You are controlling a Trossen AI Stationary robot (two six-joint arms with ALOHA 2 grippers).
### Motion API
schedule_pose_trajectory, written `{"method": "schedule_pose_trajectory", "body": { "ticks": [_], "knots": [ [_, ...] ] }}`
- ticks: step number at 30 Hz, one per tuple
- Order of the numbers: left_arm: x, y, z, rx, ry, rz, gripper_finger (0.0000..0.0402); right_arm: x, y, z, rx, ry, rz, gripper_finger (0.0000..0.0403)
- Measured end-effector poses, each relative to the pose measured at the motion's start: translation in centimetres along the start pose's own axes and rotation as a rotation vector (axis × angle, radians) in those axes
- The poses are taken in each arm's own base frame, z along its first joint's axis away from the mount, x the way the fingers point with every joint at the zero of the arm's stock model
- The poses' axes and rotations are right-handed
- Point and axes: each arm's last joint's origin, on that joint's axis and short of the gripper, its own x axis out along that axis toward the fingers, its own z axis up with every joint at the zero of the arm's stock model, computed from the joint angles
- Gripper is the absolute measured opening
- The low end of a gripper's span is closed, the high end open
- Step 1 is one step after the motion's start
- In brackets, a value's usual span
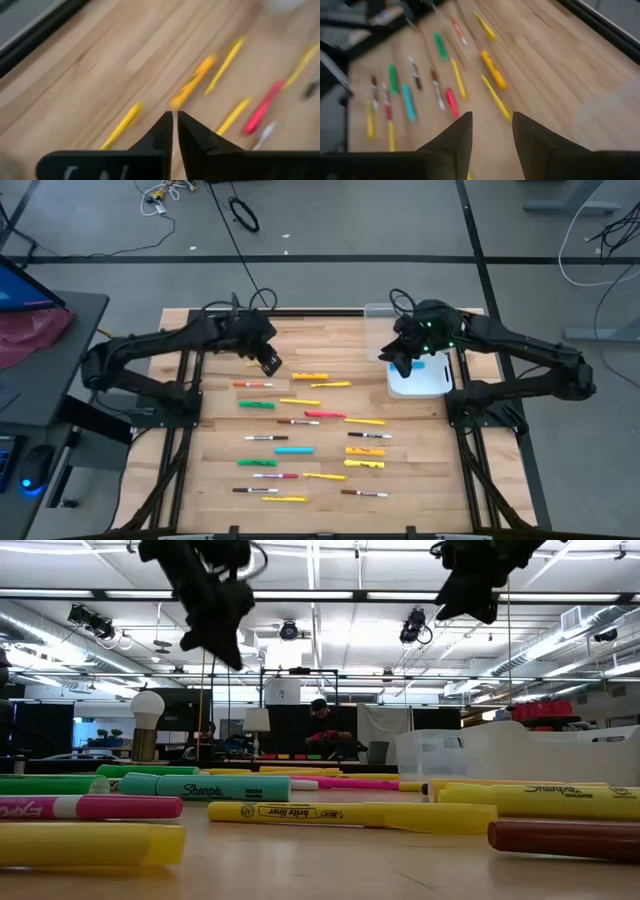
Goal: Pick & Place Markers
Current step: Put the yellow pen into the gray bin
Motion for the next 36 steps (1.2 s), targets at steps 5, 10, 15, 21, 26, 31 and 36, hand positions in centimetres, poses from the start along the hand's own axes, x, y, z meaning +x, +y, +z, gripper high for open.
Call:
{"method": "schedule_pose_trajectory", "body": {
  "ticks": [5,10,15,21,26,31,36],
  "knots": [
    [3.2,2.3,-0.6,0.081,0.202,-0.003,0.0092,0.7,0.7,-0.7,-0.009,-0.039,0.053,0.0130],
    [6.2,3.8,-1.5,0.270,0.313,-0.016,0.0137,0.9,1.3,-0.9,-0.047,-0.030,0.076,0.0125],
    [8.5,4.0,-2.3,0.481,0.341,-0.107,0.0146,0.9,1.6,-1.0,-0.068,-0.027,0.085,0.0120],
    [10.9,4.8,-3.9,0.560,0.385,-0.090,0.0133,0.8,1.8,-1.1,-0.050,-0.024,0.097,0.0118],
    [11.8,5.7,-5.4,0.529,0.415,-0.047,0.0118,0.8,1.8,-1.0,-0.002,-0.038,0.084,0.0118],
    [11.6,5.7,-5.7,0.510,0.429,-0.058,0.0109,0.8,1.8,-0.5,0.044,-0.095,0.065,0.0118],
    [10.1,5.4,-5.5,0.506,0.399,-0.115,0.0108,0.7,1.9,0.2,0.073,-0.180,0.035,0.0118]
  ]
}}
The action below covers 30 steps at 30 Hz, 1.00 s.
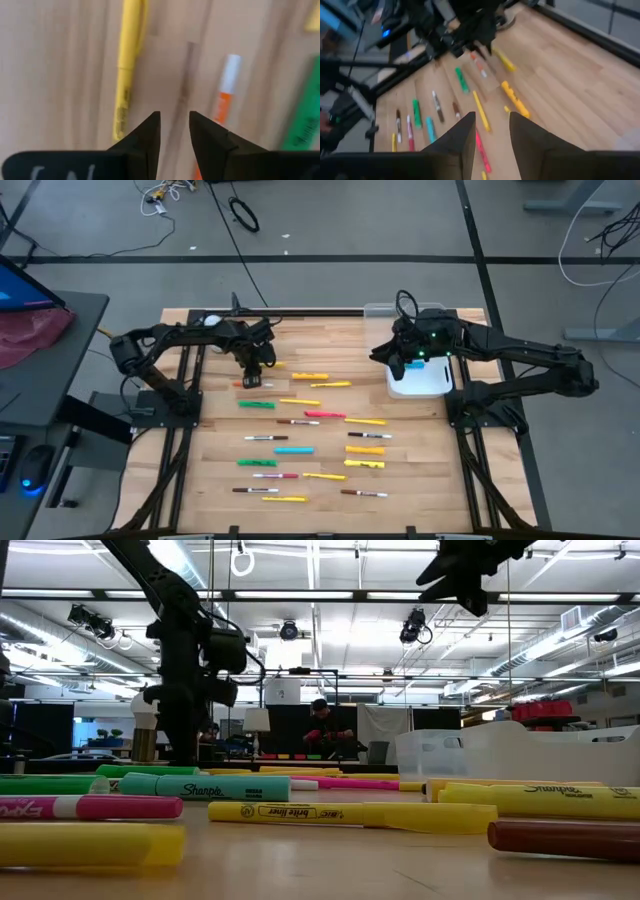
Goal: Pick & Place Markers
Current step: Put the yellow pen into the gray bin
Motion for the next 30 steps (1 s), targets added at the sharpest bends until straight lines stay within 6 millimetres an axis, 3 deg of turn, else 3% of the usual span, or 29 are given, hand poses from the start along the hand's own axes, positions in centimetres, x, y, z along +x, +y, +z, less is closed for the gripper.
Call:
{"method": "schedule_pose_trajectory", "body": {
  "ticks": [5,14,23,30],
  "knots": [
    [-0.8,1.1,0.0,0.049,-0.092,0.044,0.0119,0.1,0.0,0.7,0.041,-0.093,-0.050,0.0119],
    [1.0,3.3,-1.9,0.111,-0.175,0.083,0.0151,0.4,0.2,1.2,0.083,-0.146,-0.042,0.0119],
    [2.8,2.2,-3.9,0.199,-0.186,0.011,0.0101,0.4,0.1,1.2,0.091,-0.151,-0.047,0.0119],
    [3.5,1.8,-4.8,0.194,-0.174,-0.005,0.0033,0.4,0.1,1.2,0.026,-0.150,-0.052,0.0119]
  ]
}}
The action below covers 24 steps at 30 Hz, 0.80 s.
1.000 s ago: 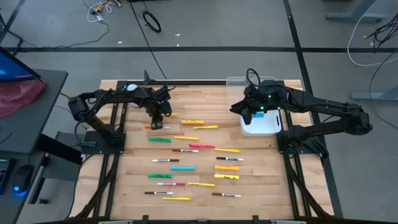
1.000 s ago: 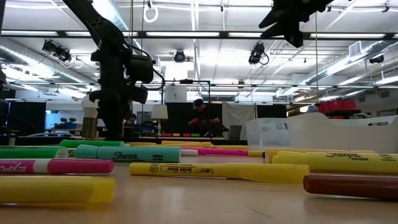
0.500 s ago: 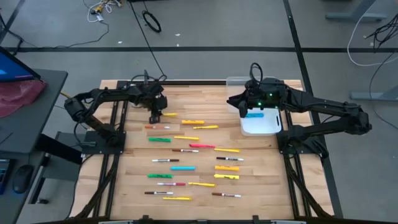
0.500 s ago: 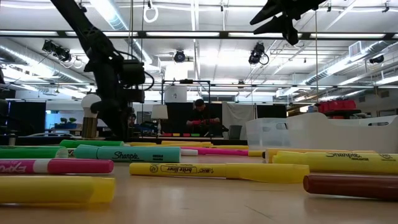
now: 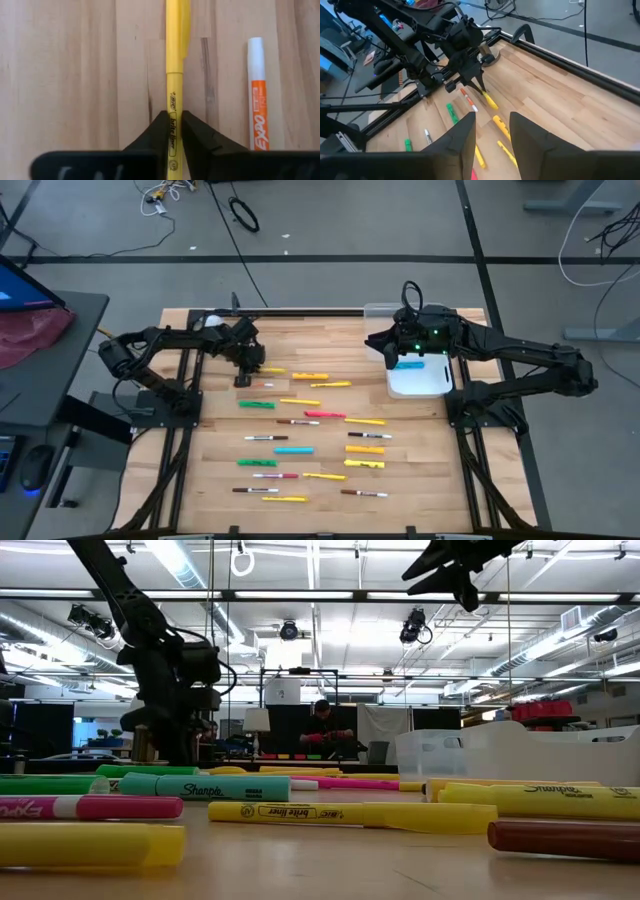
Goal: Pick & Place Markers
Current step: Put the yellow pen into the gray bin
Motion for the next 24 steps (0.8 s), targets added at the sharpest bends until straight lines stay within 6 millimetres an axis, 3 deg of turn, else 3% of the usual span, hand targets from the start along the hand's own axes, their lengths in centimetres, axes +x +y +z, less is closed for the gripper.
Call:
{"method": "schedule_pose_trajectory", "body": {
  "ticks": [8,18,24],
  "knots": [
    [-1.4,1.4,2.2,-0.219,-0.013,0.014,0.0027,0.3,-0.7,0.3,-0.025,-0.006,-0.031,0.0119],
    [-8.0,4.4,10.5,-0.286,-0.365,-0.025,0.0027,0.4,-2.7,0.9,0.063,-0.015,-0.120,0.0165],
    [-13.1,4.6,16.1,-0.256,-0.650,-0.062,0.0027,3.3,-3.9,-1.4,0.057,0.033,-0.034,0.0210]
  ]
}}
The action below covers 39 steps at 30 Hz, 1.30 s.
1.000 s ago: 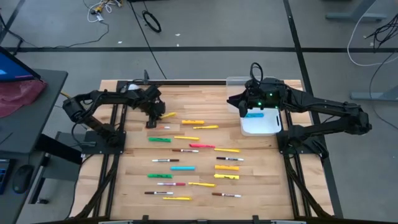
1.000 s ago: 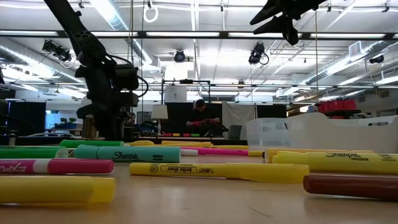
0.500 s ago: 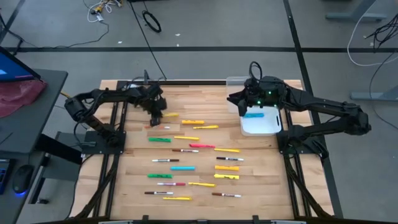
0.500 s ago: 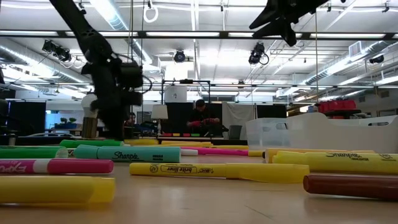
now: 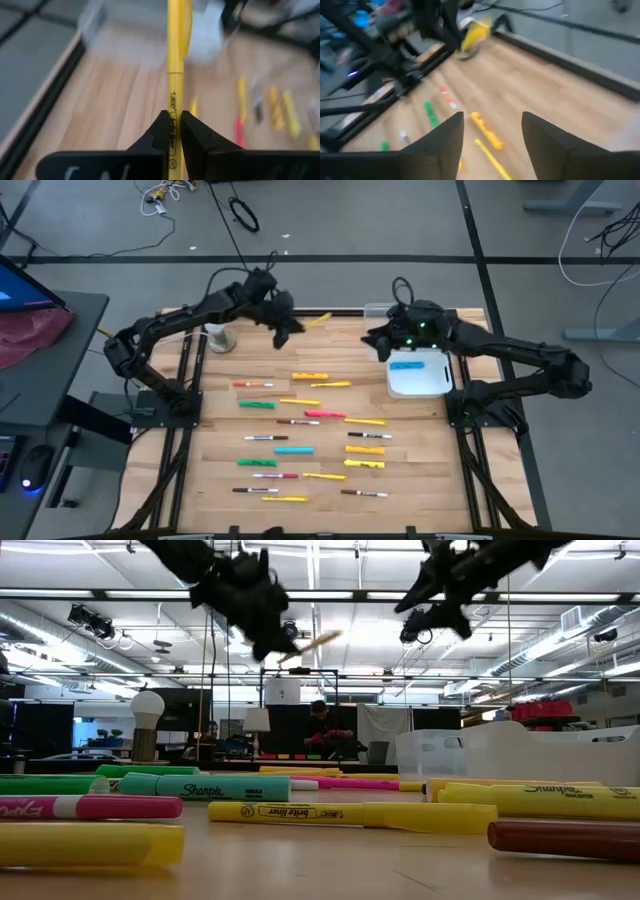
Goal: Pick & Place Markers
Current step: Put the yellow pen into the gray bin
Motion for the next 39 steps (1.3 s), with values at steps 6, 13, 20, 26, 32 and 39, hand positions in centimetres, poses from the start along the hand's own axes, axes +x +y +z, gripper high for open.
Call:
{"method": "schedule_pose_trajectory", "body": {
  "ticks": [6,13,20,26,32,39],
  "knots": [
    [-0.5,-2.8,4.9,0.036,-0.212,-0.065,0.0027,2.3,0.4,-0.8,0.124,-0.262,0.279,0.0234],
    [-0.7,-5.1,7.6,0.061,-0.403,-0.122,0.0027,1.0,2.3,2.1,-0.008,-0.612,0.313,0.0226],
    [-0.8,-6.2,8.5,0.065,-0.491,-0.152,0.0027,-0.2,3.7,4.6,-0.169,-0.682,0.273,0.0219],
    [-0.8,-6.2,8.5,0.059,-0.499,-0.141,0.0028,-0.3,4.2,5.3,-0.252,-0.613,0.240,0.0217],
    [-1.0,-6.3,8.9,0.059,-0.535,-0.147,0.0030,0.4,4.6,5.5,-0.279,-0.590,0.289,0.0209],
    [-0.9,-6.6,8.9,0.062,-0.535,-0.156,0.0030,2.1,5.2,6.5,-0.290,-0.595,0.297,0.0191]
  ]
}}
